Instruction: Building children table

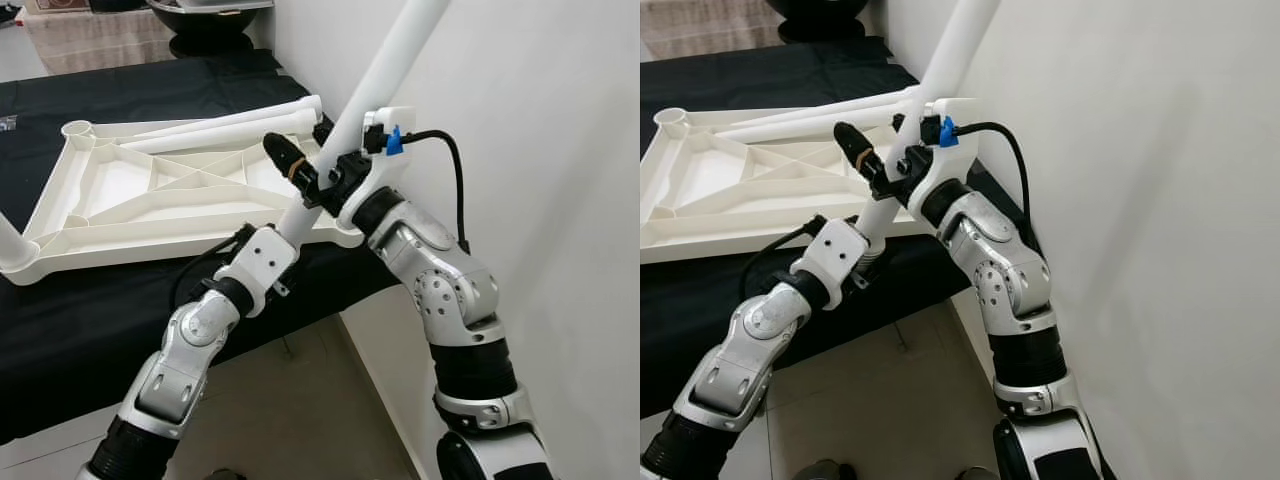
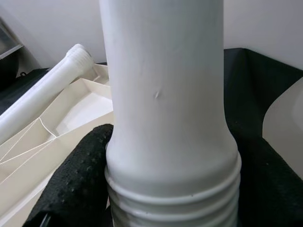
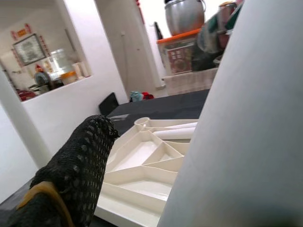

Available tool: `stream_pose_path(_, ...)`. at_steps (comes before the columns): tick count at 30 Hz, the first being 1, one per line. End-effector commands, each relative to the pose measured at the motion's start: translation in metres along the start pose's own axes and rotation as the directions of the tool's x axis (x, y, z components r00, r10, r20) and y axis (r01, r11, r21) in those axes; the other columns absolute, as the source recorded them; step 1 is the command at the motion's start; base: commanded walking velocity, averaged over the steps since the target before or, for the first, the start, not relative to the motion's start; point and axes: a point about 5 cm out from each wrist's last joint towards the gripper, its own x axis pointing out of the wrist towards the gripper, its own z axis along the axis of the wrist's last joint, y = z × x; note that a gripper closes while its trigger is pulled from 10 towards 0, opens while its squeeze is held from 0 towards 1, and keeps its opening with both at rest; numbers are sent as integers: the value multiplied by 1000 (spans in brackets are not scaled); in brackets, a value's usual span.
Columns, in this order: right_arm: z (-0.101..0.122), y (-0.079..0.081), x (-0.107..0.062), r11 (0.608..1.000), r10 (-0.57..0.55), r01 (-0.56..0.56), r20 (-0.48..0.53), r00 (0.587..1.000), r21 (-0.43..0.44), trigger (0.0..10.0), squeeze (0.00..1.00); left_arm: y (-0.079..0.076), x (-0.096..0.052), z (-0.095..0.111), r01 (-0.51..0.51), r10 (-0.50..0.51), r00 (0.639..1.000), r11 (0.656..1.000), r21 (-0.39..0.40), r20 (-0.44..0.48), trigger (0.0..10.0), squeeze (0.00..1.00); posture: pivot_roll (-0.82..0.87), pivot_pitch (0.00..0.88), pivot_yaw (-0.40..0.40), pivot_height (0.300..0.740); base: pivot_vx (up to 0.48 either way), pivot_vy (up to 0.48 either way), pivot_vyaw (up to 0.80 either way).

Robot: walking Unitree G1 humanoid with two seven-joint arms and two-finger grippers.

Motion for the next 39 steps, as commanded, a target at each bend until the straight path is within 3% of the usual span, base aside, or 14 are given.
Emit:
stream_pose_path(1, 1, 1, 1, 999, 46, -46, 3, 999, 18, 10000, 0, -6, -1, 7, 51, -51, 998, 999, -6, 27, 10000, 0, 8, 62, -52, 740, 0, 0, 0)
stream_pose_path(10, -5, 0, -7, 974, 226, -225, -39, 973, 40, 10000, 0, -14, -9, 10, 121, -121, 992, 992, -34, 28, 10000, 0, 20, 63, -49, 740, 0, 0, 0)
stream_pose_path(17, -7, -4, -14, 939, 340, -335, -66, 938, 81, 10000, 0, -20, -23, 7, 186, -185, 983, 979, -88, 17, 10000, 0, 23, 65, -52, 740, 0, 0, 0)
stream_pose_path(29, 0, -15, -13, 926, 358, -351, -24, 934, 138, 10000, 0, -21, -32, 4, 210, -212, 977, 972, -105, -1, 10000, 0, 27, 63, -54, 740, 0, 0, 0)
stream_pose_path(39, -4, -10, -16, 873, 455, -441, -23, 890, 209, 10000, 0, -24, -33, 6, 220, -221, 975, 969, -109, -1, 10000, 0, 21, 58, -52, 740, 0, 0, 0)
